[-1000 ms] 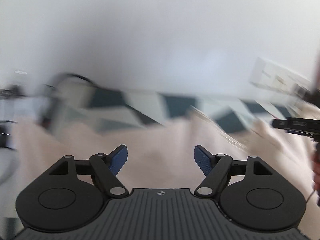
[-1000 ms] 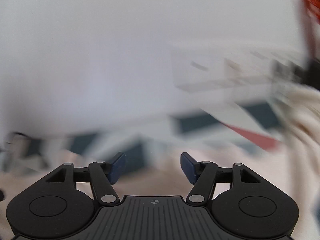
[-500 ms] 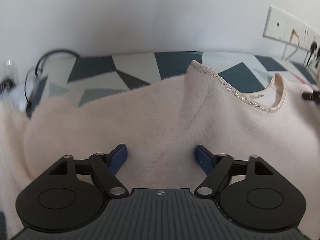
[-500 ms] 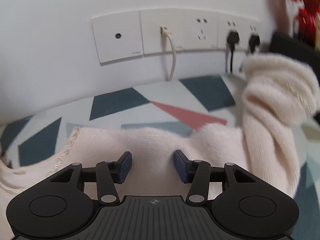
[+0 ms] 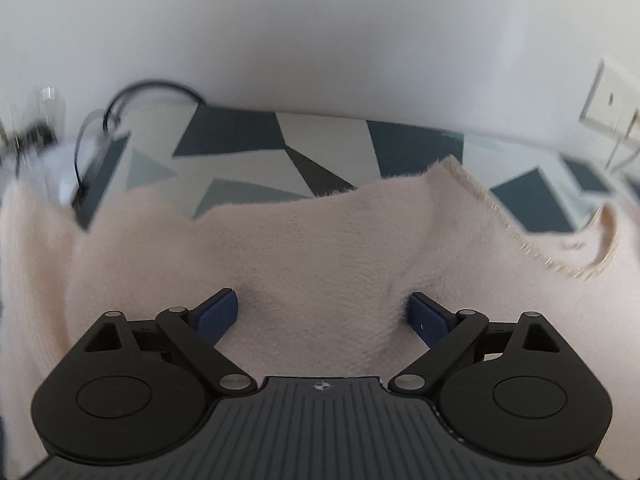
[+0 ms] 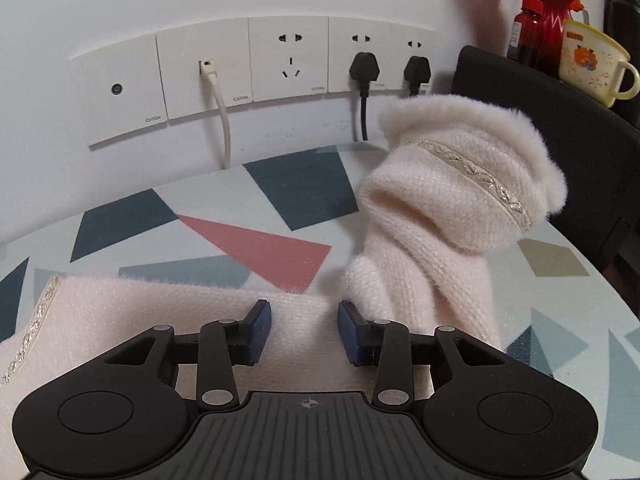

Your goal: Fold clothes

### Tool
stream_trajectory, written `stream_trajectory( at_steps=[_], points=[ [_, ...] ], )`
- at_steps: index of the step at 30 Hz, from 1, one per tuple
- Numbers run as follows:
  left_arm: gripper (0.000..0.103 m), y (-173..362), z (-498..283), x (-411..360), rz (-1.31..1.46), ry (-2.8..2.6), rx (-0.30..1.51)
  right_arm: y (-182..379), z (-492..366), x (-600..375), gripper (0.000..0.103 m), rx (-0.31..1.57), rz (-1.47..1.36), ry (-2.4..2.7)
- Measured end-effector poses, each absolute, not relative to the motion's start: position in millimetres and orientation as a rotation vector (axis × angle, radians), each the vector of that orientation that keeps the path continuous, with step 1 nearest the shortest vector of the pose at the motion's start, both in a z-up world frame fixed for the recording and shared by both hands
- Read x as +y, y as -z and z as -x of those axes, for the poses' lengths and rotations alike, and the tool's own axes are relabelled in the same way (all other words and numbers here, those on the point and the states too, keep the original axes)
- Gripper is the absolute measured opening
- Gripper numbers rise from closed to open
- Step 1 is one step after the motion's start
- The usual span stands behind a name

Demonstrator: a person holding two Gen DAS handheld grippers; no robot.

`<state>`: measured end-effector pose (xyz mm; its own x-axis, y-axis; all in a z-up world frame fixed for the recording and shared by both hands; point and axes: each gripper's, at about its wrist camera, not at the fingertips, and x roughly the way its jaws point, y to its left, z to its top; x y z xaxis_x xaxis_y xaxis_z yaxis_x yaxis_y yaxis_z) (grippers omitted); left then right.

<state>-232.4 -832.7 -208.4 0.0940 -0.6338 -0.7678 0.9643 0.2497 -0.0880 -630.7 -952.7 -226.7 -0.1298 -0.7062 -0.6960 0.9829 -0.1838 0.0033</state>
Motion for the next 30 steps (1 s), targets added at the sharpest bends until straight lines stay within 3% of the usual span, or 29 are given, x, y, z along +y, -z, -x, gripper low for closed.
stream_trajectory(
  at_steps=[4, 7, 11, 14, 15, 16, 22, 27, 30],
  points=[
    [0.093, 201, 239, -826, -0.602, 1.277, 0.699, 213, 597, -945, 0.034, 0.571, -0.582, 1.552],
    [0.094, 211, 234, -824, -0.65, 1.223, 0.672, 207, 566, -937, 0.05, 0.559, -0.53, 1.368],
    [0.092, 217, 213, -825, -0.599, 1.126, 0.71, 220, 538, -941, 0.053, 0.611, -0.525, 1.255],
    [0.092, 217, 208, -828, -0.597, 1.088, 0.672, 229, 548, -952, 0.069, 0.572, -0.558, 1.325],
    [0.092, 217, 207, -829, -0.598, 1.075, 0.659, 231, 555, -957, 0.069, 0.552, -0.578, 1.36],
    [0.092, 217, 207, -832, -0.602, 1.063, 0.643, 231, 562, -960, 0.063, 0.553, -0.583, 1.404],
    [0.088, 211, 209, -838, -0.603, 1.031, 0.643, 220, 601, -956, 0.059, 0.465, -0.682, 1.496],
    [0.084, 181, 242, -821, -0.556, 1.148, 0.624, 184, 655, -905, 0.062, 0.202, -0.57, 1.696],
    [0.09, 168, 272, -813, -0.554, 1.3, 0.67, 174, 689, -890, 0.066, 0.104, -0.516, 1.842]
  ],
)
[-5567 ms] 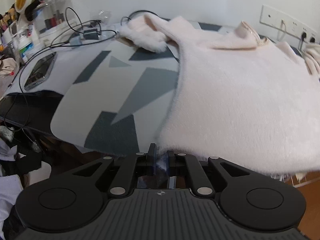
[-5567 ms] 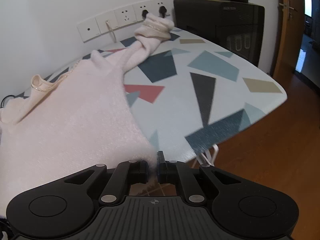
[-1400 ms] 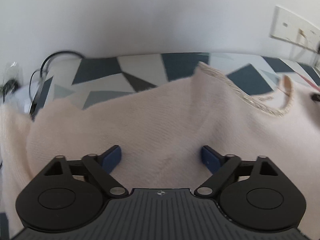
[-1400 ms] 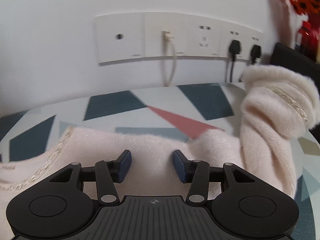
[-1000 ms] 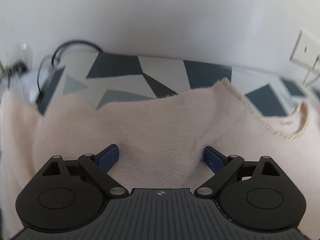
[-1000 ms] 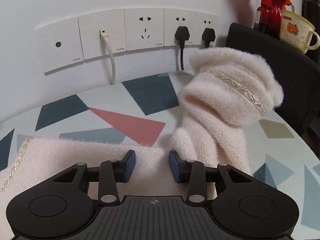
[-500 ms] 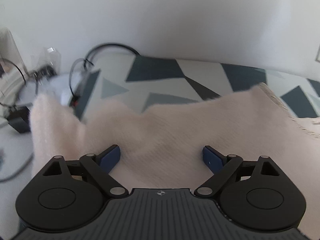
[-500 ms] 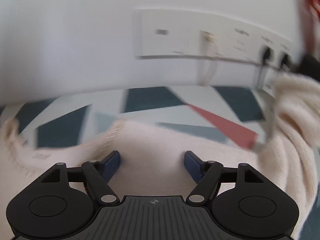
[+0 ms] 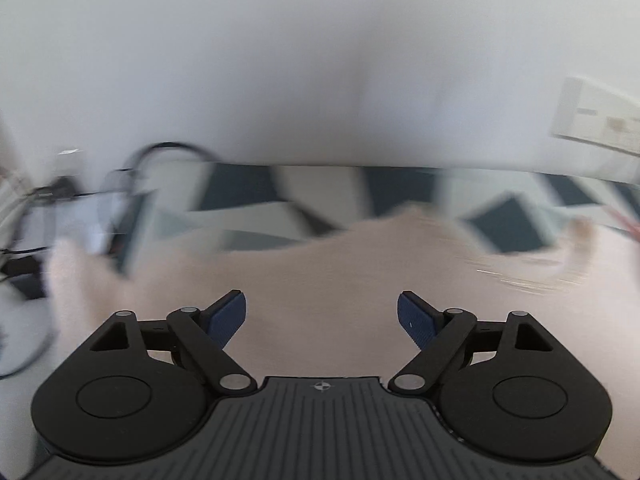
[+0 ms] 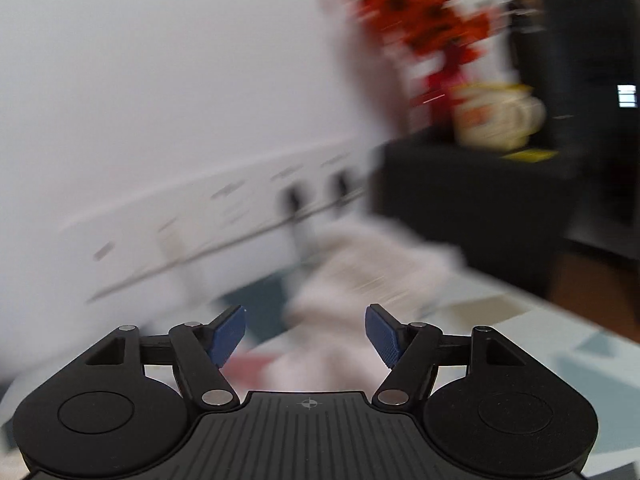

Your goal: Fold clothes

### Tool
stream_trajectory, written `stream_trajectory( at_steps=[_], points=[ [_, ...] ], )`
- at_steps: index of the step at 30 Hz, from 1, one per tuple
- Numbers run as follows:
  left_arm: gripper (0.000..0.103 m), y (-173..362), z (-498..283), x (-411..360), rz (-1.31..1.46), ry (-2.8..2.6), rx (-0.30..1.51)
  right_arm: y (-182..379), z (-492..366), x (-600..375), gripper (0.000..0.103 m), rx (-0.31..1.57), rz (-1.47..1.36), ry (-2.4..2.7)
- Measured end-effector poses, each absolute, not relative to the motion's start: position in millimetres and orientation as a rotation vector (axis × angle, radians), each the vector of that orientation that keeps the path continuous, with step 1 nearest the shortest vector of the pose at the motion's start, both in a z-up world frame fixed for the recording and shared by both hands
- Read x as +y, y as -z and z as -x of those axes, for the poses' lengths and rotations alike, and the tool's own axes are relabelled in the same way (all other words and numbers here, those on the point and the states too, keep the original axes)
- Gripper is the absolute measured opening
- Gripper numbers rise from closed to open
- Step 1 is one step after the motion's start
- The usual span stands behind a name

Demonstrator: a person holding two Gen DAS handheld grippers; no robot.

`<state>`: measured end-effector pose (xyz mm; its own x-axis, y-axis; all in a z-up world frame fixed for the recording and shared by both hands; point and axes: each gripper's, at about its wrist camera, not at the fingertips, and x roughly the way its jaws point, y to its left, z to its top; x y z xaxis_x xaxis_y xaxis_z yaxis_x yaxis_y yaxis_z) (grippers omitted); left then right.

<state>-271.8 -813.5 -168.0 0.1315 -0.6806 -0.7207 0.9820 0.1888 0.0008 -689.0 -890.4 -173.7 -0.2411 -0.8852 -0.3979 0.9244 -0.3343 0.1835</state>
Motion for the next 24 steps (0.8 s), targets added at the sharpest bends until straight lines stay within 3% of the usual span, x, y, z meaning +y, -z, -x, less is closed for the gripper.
stream_trajectory(
  at_steps=[4, 10, 12, 13, 14, 17, 21, 24],
  points=[
    [0.091, 172, 302, -808, -0.545, 1.414, 0.813, 178, 721, -905, 0.07, 0.106, -0.584, 1.917],
    [0.091, 197, 337, -805, -0.67, 1.436, 0.811, 202, 773, -946, 0.077, -0.04, -0.874, 1.843],
    [0.091, 203, 335, -806, -0.688, 1.411, 0.811, 206, 784, -959, 0.053, -0.027, -0.906, 1.804],
    [0.091, 205, 332, -807, -0.692, 1.394, 0.824, 204, 786, -958, 0.027, -0.021, -0.885, 1.789],
    [0.091, 206, 328, -808, -0.687, 1.38, 0.845, 197, 790, -957, 0.014, -0.008, -0.863, 1.788],
    [0.091, 204, 325, -810, -0.687, 1.37, 0.88, 156, 799, -930, 0.008, -0.065, -0.735, 1.864],
    [0.091, 199, 330, -809, -0.66, 1.417, 0.908, 99, 812, -883, 0.007, -0.195, -0.553, 1.982],
    [0.091, 203, 334, -809, -0.663, 1.44, 0.931, 88, 822, -859, 0.008, -0.207, -0.558, 2.034]
  ],
)
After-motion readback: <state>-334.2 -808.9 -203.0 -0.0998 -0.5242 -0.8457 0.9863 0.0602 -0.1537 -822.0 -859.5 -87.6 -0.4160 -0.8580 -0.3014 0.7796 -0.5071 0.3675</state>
